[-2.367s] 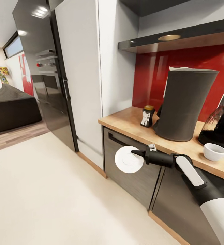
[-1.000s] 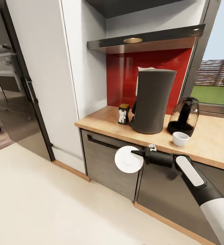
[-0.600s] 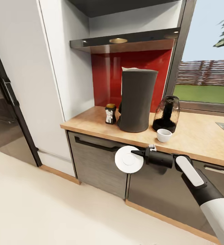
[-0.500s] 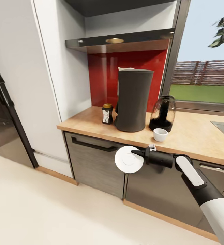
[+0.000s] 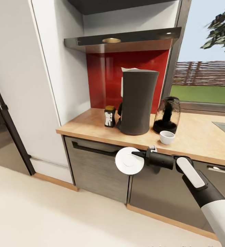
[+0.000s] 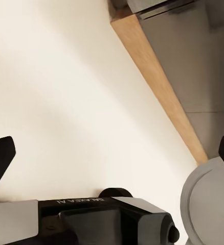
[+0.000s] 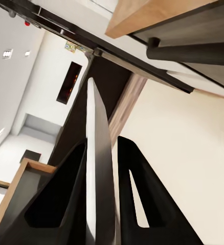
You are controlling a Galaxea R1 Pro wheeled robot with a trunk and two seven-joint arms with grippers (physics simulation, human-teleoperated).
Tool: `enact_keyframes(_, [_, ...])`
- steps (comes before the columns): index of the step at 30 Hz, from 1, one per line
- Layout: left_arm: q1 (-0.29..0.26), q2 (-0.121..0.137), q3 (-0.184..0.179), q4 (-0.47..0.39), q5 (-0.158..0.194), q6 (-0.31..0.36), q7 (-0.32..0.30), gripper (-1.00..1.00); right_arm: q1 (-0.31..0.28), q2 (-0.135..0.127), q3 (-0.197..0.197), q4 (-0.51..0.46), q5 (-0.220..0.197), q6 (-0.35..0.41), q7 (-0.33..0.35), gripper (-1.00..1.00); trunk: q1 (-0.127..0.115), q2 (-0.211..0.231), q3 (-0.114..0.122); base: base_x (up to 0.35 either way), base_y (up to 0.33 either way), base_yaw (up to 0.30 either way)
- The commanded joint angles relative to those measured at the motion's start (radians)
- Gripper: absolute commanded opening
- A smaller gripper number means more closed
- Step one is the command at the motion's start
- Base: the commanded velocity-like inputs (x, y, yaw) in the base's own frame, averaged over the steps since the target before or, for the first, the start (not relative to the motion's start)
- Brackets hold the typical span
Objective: Set up a coffee station on the kitchen countertop: keep the coffee maker on the countertop, move the bottle of coffee from the kitchen shelf to the counter next to the coffee maker, place a paper coffee filter on top of the coffee maker, put the saucer next to the coffee maker with the coffee cup on the saucer, and place the electric kettle next to the coffee maker.
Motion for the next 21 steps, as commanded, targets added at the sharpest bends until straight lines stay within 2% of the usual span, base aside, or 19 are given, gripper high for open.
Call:
enact_keyframes(1, [0.000,0.000,-0.008,0.000,0.007,-0.006,-0.001,1.00,-0.001,-0.001,0.001,0.001,0.006,0.001,0.011,-1.00,0.000,0.000,-0.001,0.028,0.052,-0.224])
enact_keyframes(7, [0.000,0.000,-0.008,0.000,0.007,-0.006,-0.001,1.00,-0.001,-0.001,0.001,0.001,0.006,0.001,0.011,-1.00,0.000,0.000,-0.001,0.008,0.029,-0.254])
enact_keyframes(10, [0.000,0.000,-0.008,0.000,0.007,-0.006,-0.001,1.00,-0.001,-0.001,0.001,0.001,0.006,0.001,0.011,-1.00,0.000,0.000,-0.001,0.001,0.172,-0.190])
enact_keyframes(21, [0.000,0.000,-0.008,0.000,0.007,-0.006,-0.001,1.00,-0.001,-0.001,0.001,0.001,0.006,0.001,0.011,-1.00,0.000,0.000,-0.001,0.000,0.291,-0.024])
